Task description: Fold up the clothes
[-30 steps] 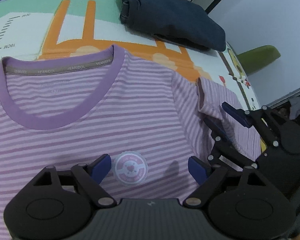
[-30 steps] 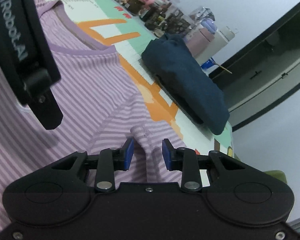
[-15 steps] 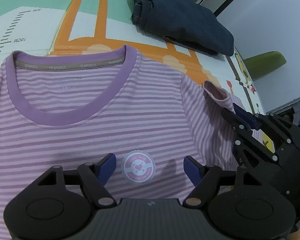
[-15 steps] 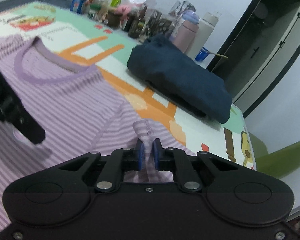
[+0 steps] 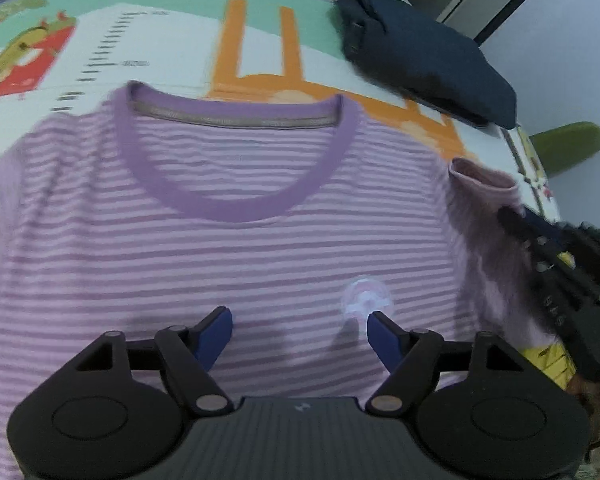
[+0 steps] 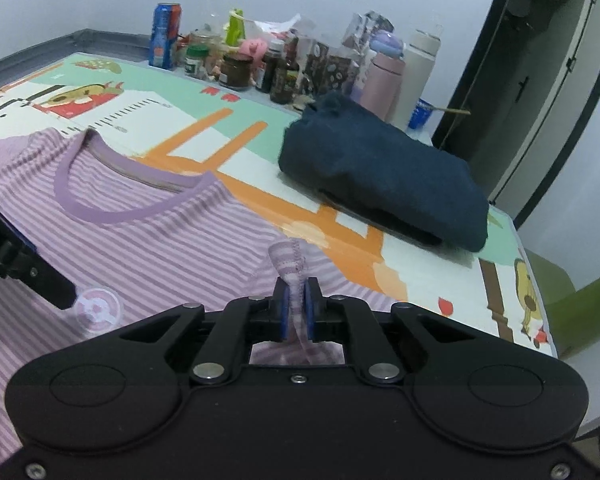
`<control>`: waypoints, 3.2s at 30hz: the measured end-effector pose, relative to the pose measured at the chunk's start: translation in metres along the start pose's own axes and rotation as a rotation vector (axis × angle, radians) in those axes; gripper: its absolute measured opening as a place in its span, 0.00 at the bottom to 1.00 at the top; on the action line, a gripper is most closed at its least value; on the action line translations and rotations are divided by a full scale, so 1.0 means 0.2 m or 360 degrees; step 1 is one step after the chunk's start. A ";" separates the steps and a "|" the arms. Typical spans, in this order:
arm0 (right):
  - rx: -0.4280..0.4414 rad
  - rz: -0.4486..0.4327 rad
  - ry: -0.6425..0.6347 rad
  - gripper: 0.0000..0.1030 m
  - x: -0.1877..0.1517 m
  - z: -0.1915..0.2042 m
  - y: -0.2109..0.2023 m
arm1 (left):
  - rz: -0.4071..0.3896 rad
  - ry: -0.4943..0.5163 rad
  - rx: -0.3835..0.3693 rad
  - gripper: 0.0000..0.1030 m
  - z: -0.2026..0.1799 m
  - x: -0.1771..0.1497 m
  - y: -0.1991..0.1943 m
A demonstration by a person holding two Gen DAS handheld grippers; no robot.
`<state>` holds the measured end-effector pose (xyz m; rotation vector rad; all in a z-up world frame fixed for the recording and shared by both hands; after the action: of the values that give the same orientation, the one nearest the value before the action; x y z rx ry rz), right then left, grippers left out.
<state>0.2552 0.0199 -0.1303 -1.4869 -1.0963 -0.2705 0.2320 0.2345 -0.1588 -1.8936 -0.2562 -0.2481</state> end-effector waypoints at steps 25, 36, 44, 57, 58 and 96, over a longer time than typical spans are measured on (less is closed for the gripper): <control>0.0506 -0.0211 -0.0110 0.05 0.54 0.75 -0.10 | -0.0029 -0.0237 0.0096 0.75 0.41 -0.24 -0.25; 0.0774 -0.0177 -0.0266 0.05 0.64 1.17 -0.05 | -0.0046 -0.0347 0.0023 0.76 0.54 -0.44 -0.36; 0.0907 -0.0021 -0.0370 0.05 0.56 1.38 0.03 | -0.0056 -0.0341 -0.0007 0.78 0.56 -0.46 -0.34; 0.1364 0.0226 -0.0017 0.40 0.47 1.33 0.06 | -0.0049 -0.0337 -0.0003 0.79 0.56 -0.47 -0.36; 0.1384 0.0222 0.0045 0.43 0.48 1.29 0.05 | -0.0048 -0.0347 -0.0001 0.79 0.56 -0.47 -0.37; 0.0715 0.0094 0.2097 0.63 -0.39 -0.08 0.16 | -0.0222 -0.0404 0.0026 0.71 0.56 0.04 -0.14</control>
<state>0.2446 -0.0259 -0.2021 -0.6465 -0.0159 -0.7588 0.2371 0.3499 -0.1674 -1.8928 -0.5613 -0.0982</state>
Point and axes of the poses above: each gripper's, at about its wrist camera, not at the fingertips, and y roughly the way its jaws point, z to its left, x to its top, the point moved 5 cm from there along y, roughly the way its jaws point, and after that the axes turned 1 degree about -x, right-handed, at the moved point
